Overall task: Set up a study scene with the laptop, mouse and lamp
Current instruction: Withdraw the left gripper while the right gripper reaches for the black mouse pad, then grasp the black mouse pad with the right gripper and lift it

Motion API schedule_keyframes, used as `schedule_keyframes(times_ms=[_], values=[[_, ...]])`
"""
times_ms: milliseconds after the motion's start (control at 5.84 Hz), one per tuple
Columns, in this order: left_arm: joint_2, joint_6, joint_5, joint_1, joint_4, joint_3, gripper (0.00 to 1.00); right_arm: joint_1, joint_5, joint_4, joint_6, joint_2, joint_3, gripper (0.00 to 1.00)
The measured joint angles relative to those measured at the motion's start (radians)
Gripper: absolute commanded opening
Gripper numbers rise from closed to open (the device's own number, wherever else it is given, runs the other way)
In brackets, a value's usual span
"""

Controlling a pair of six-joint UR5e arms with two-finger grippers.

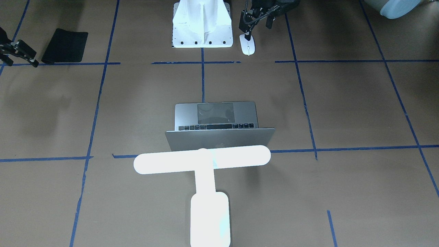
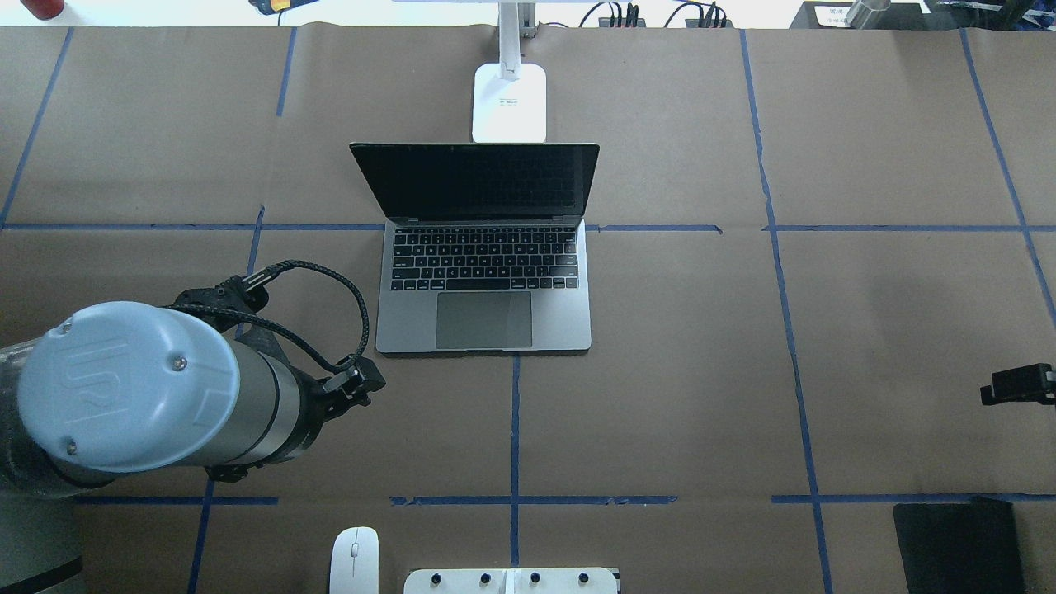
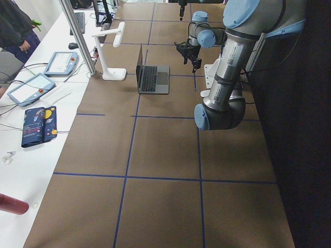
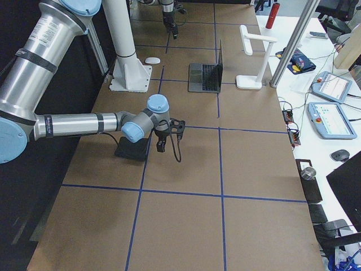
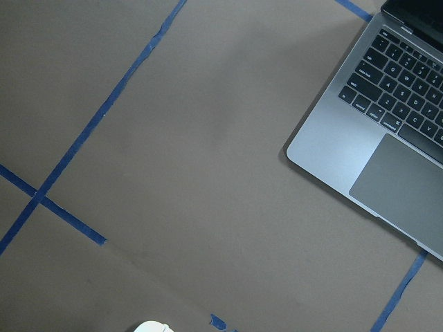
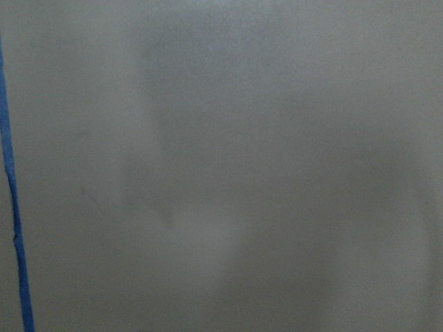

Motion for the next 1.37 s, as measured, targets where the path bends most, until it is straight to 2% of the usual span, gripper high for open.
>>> schedule_keyframes(times_ms=[343, 1028, 1199, 1370], values=[[0.0, 0.005, 0.005, 0.0, 0.0, -0.008, 1.0, -0.108, -0.07, 0.02, 0.041, -0.043, -0.001, 1.0], [0.0, 0.008, 0.006, 0.0, 0.0, -0.009, 1.0, -0.278, -0.115, 0.196, 0.191, -0.129, -0.042, 1.0], [0.0, 0.008, 0.005, 0.001, 0.0, -0.01, 1.0, -0.342, -0.154, 0.277, 0.258, -0.146, -0.069, 1.0], [0.0, 0.008, 0.005, 0.001, 0.0, -0.01, 1.0, -0.444, -0.234, 0.344, 0.348, -0.153, -0.089, 1.0]])
